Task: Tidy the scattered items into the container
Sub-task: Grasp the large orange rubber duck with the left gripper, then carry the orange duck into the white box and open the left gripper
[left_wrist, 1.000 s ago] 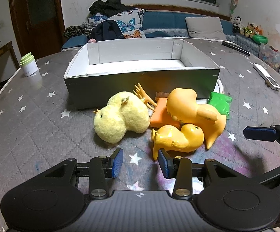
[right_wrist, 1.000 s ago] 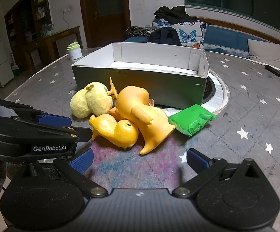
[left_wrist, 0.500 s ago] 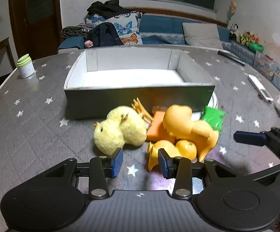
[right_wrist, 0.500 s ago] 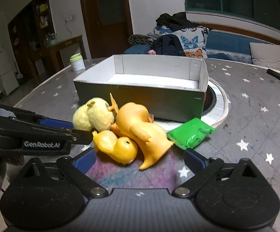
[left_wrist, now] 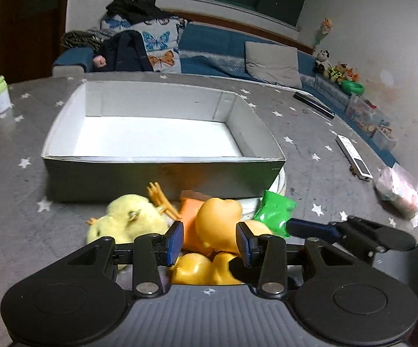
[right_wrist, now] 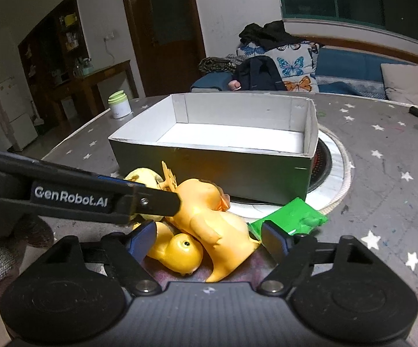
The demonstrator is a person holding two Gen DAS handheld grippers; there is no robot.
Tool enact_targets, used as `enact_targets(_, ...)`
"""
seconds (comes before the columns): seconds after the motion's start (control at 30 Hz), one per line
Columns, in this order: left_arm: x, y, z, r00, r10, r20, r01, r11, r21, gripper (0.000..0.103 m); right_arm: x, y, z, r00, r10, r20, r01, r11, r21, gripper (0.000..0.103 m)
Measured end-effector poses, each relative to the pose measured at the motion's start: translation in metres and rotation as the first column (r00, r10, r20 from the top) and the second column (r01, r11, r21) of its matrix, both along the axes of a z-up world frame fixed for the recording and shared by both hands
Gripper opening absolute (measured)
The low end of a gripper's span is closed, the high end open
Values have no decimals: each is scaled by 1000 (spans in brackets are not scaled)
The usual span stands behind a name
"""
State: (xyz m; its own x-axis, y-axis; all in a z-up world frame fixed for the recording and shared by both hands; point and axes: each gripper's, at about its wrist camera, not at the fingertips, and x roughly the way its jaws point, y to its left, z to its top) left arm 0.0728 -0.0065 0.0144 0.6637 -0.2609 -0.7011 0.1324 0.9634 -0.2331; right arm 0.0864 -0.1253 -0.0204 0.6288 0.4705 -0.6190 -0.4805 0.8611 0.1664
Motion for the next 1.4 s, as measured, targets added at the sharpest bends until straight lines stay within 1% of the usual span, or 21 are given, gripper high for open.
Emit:
enact_targets(0.1, 7, 2, -4, 1000, -1, -22, 1, 1000, -21, 42, 4, 2, -3, 1000, 12, -9, -12, 1000, -1, 75)
enact_targets(0.17, 10, 4, -6, 999, -2, -38, 0, 999, -40, 43, 7, 3, -6, 1000, 16, -17, -16, 1000, 1, 69)
enact_targets(0.27, 14, 6, -8, 999, -12, -51, 8, 997, -71, 43, 11, 4, -10, 1000, 14, -28, -14, 1000, -1, 65)
enact_targets(0.57, 18, 2, -11, 999, -34, -26, 33, 998, -61, 41, 11, 2, -13, 1000, -9, -13, 9, 1000, -2, 56)
enact_targets(0.67, 17, 2, -9, 999, -32, -14, 31, 998, -58, 40, 9, -3, -12, 1000, -16, -24, 16, 999, 29, 53)
enact_targets(0.77, 15, 2, 1, 999, -31, 12, 31, 997, -65, 40, 5, -7, -5, 1000, -20, -12, 20, 998, 51, 51)
enact_targets(0.9, 16, 2, 21, 997, -31, 74, 36, 997, -69, 40, 4, -11, 14, 999, -24, 38, 21, 997, 68, 48)
enact_targets(1.0, 24, 0, 31, 994, -30, 105, 37, 997, -69, 40, 11, -11, 25, 997, -31, 72, 25, 997, 71, 47)
enact_targets(1.23, 53, -2, 49, 986, -17, 164, 30, 997, -77, 40, 39, -14, 44, 992, -63, 112, 52, 994, 97, 47)
enact_targets(1.4, 88, -2, 55, 984, -2, 180, 16, 997, -77, 39, 78, -11, 50, 990, -86, 114, 74, 991, 110, 47)
